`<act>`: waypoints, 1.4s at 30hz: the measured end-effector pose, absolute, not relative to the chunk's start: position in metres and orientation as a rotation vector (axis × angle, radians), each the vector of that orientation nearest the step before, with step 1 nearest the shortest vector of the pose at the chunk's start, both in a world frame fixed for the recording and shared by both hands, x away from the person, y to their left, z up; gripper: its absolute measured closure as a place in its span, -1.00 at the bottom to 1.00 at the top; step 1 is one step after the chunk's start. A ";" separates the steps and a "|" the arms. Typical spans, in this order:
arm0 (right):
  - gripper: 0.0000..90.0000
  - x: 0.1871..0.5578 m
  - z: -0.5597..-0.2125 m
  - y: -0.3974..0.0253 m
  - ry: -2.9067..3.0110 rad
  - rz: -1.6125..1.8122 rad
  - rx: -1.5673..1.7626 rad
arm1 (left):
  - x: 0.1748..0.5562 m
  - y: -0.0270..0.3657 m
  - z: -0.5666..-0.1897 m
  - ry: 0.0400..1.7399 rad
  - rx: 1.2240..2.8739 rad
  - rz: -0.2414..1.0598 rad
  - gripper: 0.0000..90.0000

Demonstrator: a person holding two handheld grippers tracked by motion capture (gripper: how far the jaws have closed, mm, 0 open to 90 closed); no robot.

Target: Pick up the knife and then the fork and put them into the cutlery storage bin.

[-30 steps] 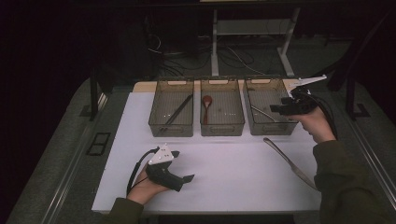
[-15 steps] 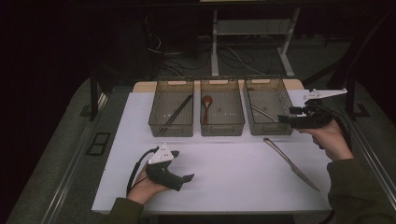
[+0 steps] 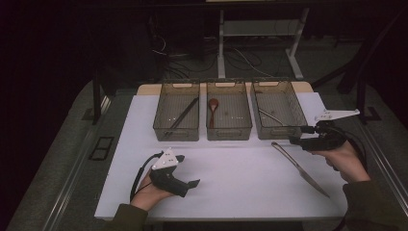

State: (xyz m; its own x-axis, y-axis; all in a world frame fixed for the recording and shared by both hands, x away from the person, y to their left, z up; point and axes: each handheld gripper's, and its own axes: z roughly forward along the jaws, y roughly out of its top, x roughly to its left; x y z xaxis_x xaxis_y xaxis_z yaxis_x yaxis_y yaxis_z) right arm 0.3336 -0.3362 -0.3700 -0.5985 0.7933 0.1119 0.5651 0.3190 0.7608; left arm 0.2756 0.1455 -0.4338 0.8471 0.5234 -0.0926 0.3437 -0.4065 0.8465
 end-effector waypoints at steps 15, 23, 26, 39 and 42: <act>-0.25 0.311 -0.387 -0.344 2.349 1.066 1.268 | 0.274 0.146 -0.433 0.632 2.040 0.239 -1.00; -0.08 0.311 -0.391 -0.344 2.414 0.968 1.293 | 0.274 0.146 -0.433 0.628 2.046 0.240 -1.00; 0.02 0.314 -0.393 -0.342 2.433 0.926 1.306 | 0.274 0.146 -0.433 0.628 2.048 0.240 -1.00; 0.31 0.334 -0.406 -0.321 2.639 0.657 1.339 | 0.275 0.145 -0.434 0.629 2.045 0.236 -1.00; 0.37 0.339 -0.411 -0.318 2.664 0.610 1.349 | 0.275 0.145 -0.434 0.629 2.045 0.235 -1.00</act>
State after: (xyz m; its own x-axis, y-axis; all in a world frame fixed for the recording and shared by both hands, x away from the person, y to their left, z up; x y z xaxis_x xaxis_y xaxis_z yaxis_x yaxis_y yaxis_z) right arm 0.3394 -0.3182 -0.4109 -0.6045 0.7909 0.0949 0.7535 0.5290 0.3904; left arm 0.2745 0.1451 -0.4336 0.8494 0.5210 -0.0836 0.3389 -0.4172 0.8433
